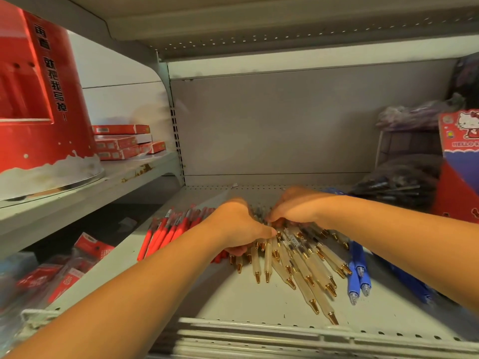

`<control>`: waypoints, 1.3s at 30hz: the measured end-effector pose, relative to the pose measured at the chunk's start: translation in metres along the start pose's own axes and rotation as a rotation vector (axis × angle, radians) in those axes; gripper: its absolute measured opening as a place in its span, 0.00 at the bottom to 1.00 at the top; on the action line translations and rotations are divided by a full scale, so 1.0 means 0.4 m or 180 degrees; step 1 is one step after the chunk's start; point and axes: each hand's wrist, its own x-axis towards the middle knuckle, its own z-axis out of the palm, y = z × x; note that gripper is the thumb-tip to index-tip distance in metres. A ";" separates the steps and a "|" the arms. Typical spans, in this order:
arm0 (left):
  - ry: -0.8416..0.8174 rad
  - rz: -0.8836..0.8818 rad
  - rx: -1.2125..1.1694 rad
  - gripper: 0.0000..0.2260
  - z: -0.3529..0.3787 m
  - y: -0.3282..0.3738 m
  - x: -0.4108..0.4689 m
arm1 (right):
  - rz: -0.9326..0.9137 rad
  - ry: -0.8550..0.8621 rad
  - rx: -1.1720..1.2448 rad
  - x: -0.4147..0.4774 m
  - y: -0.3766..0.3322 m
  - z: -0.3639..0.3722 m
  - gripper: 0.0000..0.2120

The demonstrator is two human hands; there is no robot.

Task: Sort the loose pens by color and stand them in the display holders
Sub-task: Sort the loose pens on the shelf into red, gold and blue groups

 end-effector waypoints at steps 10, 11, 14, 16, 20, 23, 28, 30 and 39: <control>0.0482 0.0181 -0.1194 0.09 -0.054 0.005 -0.026 | -0.0428 -0.0085 0.2050 0.024 -0.046 -0.051 0.07; 0.0392 0.0028 -0.1376 0.07 -0.062 -0.004 -0.026 | -0.0397 0.0008 0.1978 0.043 -0.050 -0.049 0.08; -0.0027 -0.0381 -0.1401 0.09 -0.070 -0.043 -0.026 | -0.0141 0.0427 0.1409 0.110 -0.047 -0.039 0.07; -0.0111 -0.0516 -0.0992 0.13 -0.065 -0.064 -0.020 | 0.0032 0.0522 0.0513 0.147 -0.040 -0.029 0.08; 0.0031 -0.0352 -0.0792 0.14 -0.040 -0.068 -0.007 | 0.0281 0.0261 -0.0406 0.185 -0.042 0.004 0.11; 0.0182 -0.0190 -0.0705 0.15 -0.031 -0.063 -0.010 | 0.0200 0.0108 -0.0744 0.200 -0.068 0.018 0.10; 0.0335 -0.0044 -0.0560 0.19 -0.029 -0.065 -0.019 | 0.0214 0.0085 -0.0701 0.221 -0.097 0.032 0.08; 0.0338 0.0012 -0.0400 0.18 -0.023 -0.065 -0.016 | 0.0253 0.0169 -0.0519 0.226 -0.099 0.036 0.09; 0.0433 0.0570 0.0538 0.19 -0.037 -0.065 -0.026 | -0.0308 0.1245 0.1023 0.183 -0.070 -0.075 0.04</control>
